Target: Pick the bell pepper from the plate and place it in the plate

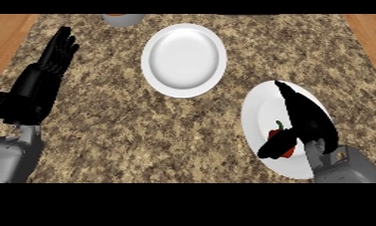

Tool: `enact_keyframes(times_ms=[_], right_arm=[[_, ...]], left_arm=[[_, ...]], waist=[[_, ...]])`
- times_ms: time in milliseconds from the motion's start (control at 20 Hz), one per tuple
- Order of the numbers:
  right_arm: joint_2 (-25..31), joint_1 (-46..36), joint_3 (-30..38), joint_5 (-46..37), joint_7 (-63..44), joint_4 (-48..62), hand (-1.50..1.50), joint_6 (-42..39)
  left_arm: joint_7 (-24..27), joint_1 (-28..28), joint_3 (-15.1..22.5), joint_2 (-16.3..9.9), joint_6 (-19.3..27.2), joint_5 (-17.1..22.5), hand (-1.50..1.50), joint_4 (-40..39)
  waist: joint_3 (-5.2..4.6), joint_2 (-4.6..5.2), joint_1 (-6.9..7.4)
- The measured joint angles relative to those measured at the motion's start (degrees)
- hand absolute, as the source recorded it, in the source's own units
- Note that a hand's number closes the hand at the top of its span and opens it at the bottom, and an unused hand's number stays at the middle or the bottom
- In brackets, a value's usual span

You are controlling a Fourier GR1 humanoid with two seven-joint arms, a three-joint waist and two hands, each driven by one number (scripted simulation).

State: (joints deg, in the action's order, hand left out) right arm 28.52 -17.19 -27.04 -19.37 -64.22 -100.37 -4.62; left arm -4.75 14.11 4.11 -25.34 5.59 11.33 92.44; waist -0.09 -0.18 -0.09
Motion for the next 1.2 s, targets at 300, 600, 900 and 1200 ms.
enact_keyframes(times_ms=[300, 600, 900, 1200], right_arm=[[0.25, 0.03, 0.12, -0.78, -0.86, 3.46, -1.50, -2.17], [-0.12, 2.19, 0.97, -1.28, -0.27, 6.37, -1.50, -3.37], [-2.66, 5.11, 1.21, -3.61, 1.72, 9.15, -1.50, -3.85], [-5.52, 6.20, 2.48, -5.42, 3.86, 14.41, -1.50, -4.67]], left_arm=[[-0.04, 1.56, -1.12, 0.40, -1.29, 0.21, 0.00, -1.85], [-1.33, 2.17, -1.63, 0.89, -1.72, -0.33, 0.00, -0.97], [-0.22, 1.41, -3.51, 1.27, -3.66, -0.61, 0.00, -2.01], [-0.42, 0.71, -4.00, 2.52, -4.37, -2.06, 0.00, -0.77]], waist=[[0.03, 0.15, 0.10], [0.06, 0.13, 0.08], [0.07, 0.16, 0.09], [0.08, 0.17, 0.19]])
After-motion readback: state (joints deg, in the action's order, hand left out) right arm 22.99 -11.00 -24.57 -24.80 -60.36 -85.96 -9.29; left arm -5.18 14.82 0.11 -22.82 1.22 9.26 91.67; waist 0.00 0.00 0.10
